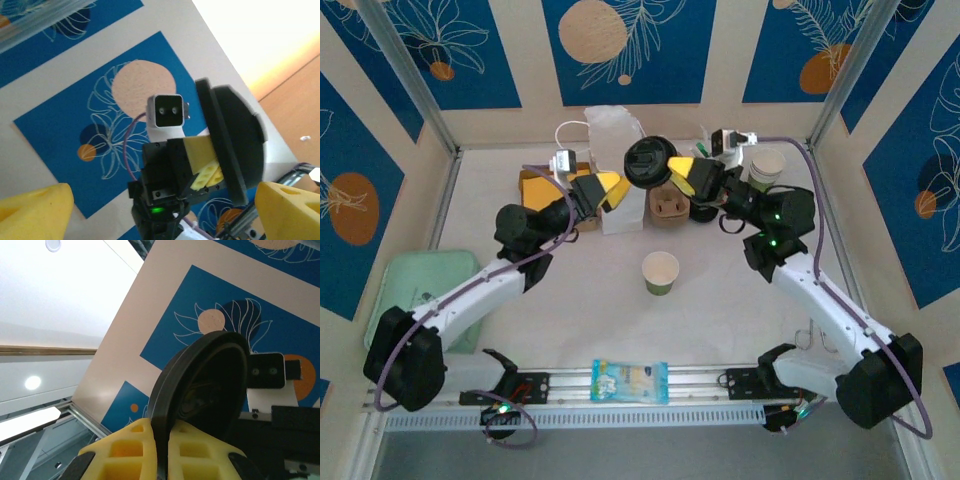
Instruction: Pack the takeout coffee
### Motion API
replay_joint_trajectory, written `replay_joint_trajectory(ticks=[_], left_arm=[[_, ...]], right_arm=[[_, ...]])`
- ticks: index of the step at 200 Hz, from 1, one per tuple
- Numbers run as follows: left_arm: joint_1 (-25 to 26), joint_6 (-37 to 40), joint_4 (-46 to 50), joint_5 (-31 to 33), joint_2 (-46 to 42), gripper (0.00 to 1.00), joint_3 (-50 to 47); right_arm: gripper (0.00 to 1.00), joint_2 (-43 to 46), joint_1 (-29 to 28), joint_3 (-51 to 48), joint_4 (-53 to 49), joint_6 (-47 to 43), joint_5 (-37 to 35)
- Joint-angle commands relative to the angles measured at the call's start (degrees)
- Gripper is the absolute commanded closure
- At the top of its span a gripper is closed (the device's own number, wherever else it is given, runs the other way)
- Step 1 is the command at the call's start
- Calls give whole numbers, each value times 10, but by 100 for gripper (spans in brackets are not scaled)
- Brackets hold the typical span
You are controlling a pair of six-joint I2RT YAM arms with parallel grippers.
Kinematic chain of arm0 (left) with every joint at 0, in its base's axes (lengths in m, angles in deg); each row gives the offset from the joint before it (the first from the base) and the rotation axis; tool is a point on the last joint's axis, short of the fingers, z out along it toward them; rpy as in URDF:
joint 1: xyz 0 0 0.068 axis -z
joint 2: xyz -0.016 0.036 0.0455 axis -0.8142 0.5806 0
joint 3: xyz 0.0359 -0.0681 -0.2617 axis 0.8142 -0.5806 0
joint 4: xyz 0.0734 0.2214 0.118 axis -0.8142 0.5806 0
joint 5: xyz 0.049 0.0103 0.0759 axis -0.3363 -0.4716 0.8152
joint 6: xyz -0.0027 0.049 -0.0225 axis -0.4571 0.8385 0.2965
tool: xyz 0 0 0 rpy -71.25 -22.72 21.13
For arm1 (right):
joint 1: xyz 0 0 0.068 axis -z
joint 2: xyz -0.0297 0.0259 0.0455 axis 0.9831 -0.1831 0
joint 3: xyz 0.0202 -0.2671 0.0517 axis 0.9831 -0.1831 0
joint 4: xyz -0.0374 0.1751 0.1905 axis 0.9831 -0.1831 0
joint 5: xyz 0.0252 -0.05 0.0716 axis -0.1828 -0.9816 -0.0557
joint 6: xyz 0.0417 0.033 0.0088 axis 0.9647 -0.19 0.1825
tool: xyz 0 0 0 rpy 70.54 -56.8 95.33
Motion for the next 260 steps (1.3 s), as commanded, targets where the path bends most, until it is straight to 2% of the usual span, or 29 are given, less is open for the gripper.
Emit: replay_joint_trajectory(ticks=[1, 29, 68, 121, 145, 170, 260], left_arm=[[-17, 50, 44, -9, -35, 6, -18], [-28, 63, 67, -9, -54, 6, -50], [-34, 84, 91, -10, -71, 6, -85], [-37, 112, 137, -10, -92, 6, -114], [-38, 115, 144, -6, -101, 6, -126], [-38, 124, 158, -2, -111, 6, -131], [-40, 133, 163, -2, -114, 6, -138]], right_arm=[[91, 46, 10, -42, 15, 10, -6], [91, 109, 25, -149, -11, 8, -3], [91, 195, 75, -312, -28, 30, 28], [91, 279, 94, -412, -109, 0, 61], [91, 280, 97, -448, -100, -4, 59], [91, 273, 98, -446, -121, -32, 61], [91, 141, 102, -437, -75, -92, 84]])
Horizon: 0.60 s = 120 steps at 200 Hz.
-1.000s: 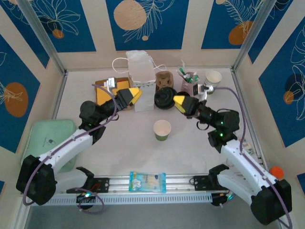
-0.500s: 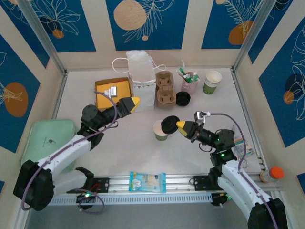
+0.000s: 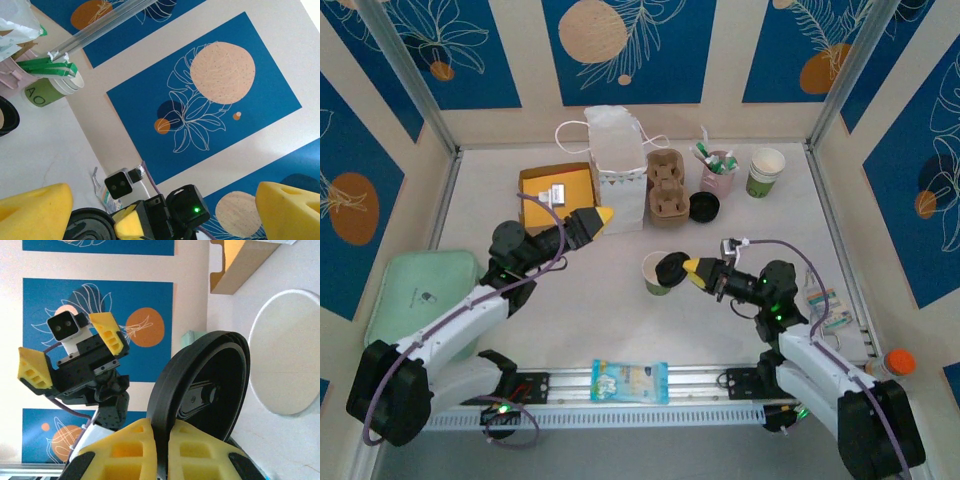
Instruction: Pack the takeout coffee
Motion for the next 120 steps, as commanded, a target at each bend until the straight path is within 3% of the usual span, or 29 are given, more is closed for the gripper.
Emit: replay_joint_trajectory(ticks=[1, 120], left_arm=[[-6, 14, -6, 0, -12, 6, -10], [-15, 19, -4, -4, -18, 6, -16]], right_arm=[[91, -21, 5, 12, 23, -33, 19], [91, -94, 28, 26, 37, -70, 38]])
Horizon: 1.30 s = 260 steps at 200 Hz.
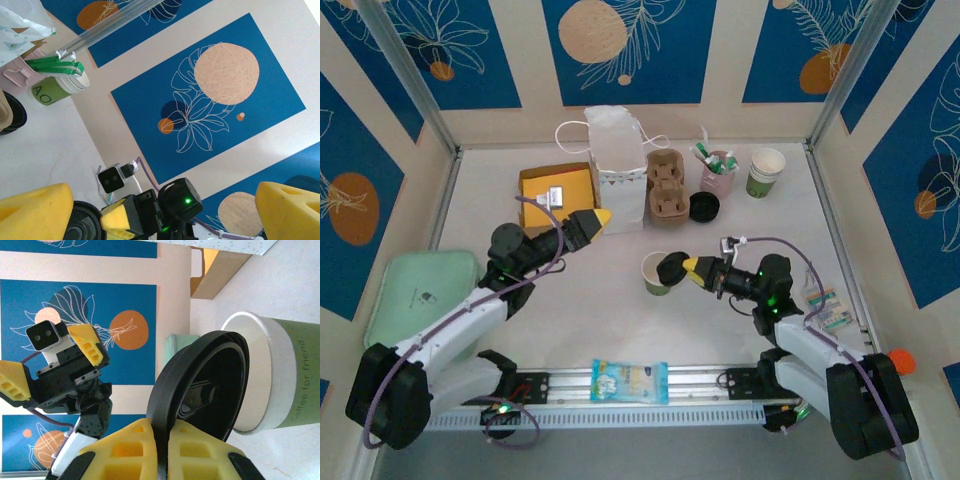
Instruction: Pack the takeout coffee
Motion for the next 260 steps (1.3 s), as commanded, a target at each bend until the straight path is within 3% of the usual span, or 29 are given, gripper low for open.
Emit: replay_joint_trajectory(ticks=[1, 75, 260], left_arm=[[-8, 18, -6, -4, -9, 6, -3], [-14, 19, -4, -9, -8, 6, -1], [-29, 19, -1, -16, -14, 6, -3]], right_arm=[[91, -11, 4, 21, 6, -23, 18], [87, -55, 2, 45, -7, -54, 31], [77, -56, -5, 74, -141, -154, 26]])
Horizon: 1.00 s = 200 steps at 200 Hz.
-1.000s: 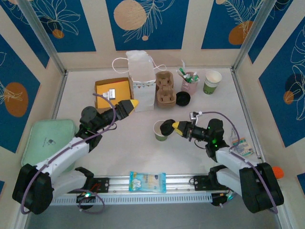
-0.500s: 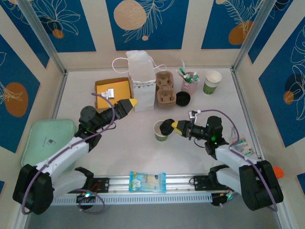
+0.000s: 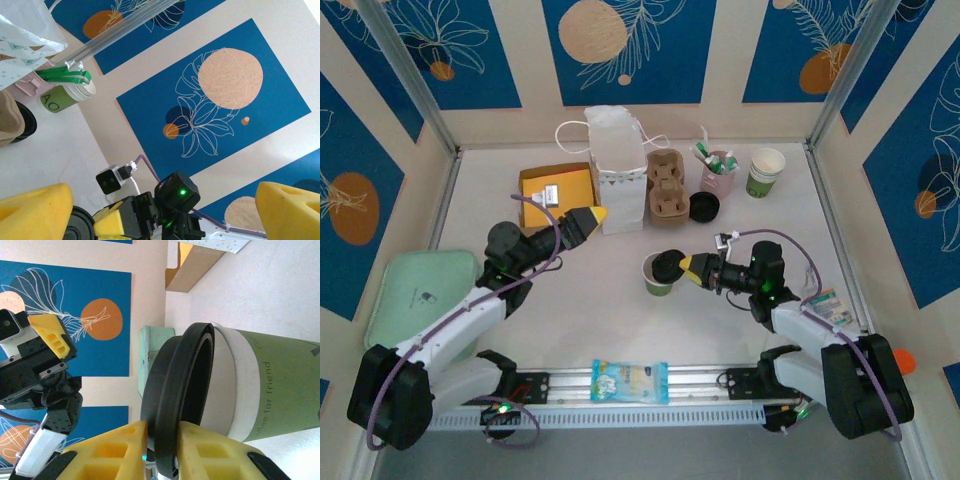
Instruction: Pack the takeout coffee
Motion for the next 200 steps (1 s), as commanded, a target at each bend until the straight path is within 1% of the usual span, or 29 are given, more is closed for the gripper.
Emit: replay_joint_trajectory(ticks=[1, 117, 200], left_arm=[[-8, 9, -2, -10, -14, 6, -3], [-13, 10, -2, -12, -14, 6, -6], [-13, 11, -1, -12, -16, 6, -10]], right_arm=[[77, 5, -4, 20, -35, -30, 4], [73, 15, -9, 30, -99, -72, -7], [72, 14, -19, 44, -147, -104, -20]])
